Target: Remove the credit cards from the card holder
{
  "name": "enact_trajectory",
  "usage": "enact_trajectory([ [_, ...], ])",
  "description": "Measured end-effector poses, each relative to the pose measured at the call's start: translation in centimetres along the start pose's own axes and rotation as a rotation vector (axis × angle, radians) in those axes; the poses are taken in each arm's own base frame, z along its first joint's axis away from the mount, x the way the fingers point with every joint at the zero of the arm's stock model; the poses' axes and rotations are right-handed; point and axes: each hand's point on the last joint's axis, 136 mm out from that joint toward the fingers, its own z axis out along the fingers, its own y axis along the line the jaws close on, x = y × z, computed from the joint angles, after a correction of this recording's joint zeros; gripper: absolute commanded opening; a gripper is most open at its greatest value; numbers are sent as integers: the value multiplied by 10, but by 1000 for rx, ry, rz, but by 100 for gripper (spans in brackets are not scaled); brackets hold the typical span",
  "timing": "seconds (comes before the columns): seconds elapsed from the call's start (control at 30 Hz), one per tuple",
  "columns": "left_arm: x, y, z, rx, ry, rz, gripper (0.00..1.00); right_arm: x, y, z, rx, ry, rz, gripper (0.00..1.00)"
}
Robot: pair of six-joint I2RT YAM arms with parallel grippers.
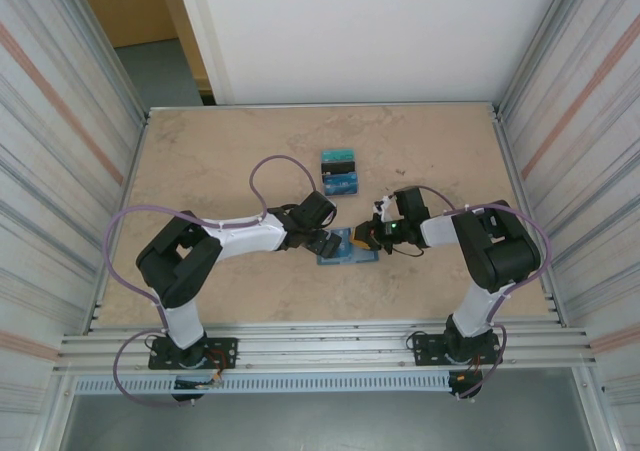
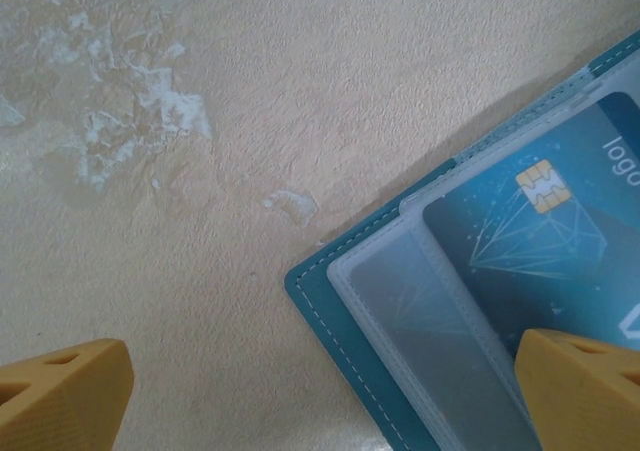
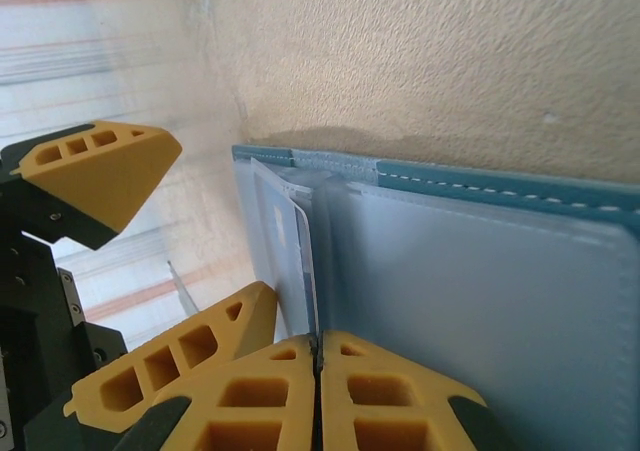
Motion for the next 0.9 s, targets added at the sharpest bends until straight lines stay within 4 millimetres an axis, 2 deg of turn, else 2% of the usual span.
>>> enact_trajectory([
  [0.17,1,0,0,-1,5,1,99,-1,-1,-1,0,-4,5,2],
  [0.9,1,1,-1,-3,11,6,99,-5,-4,-12,8,-24,15,4],
])
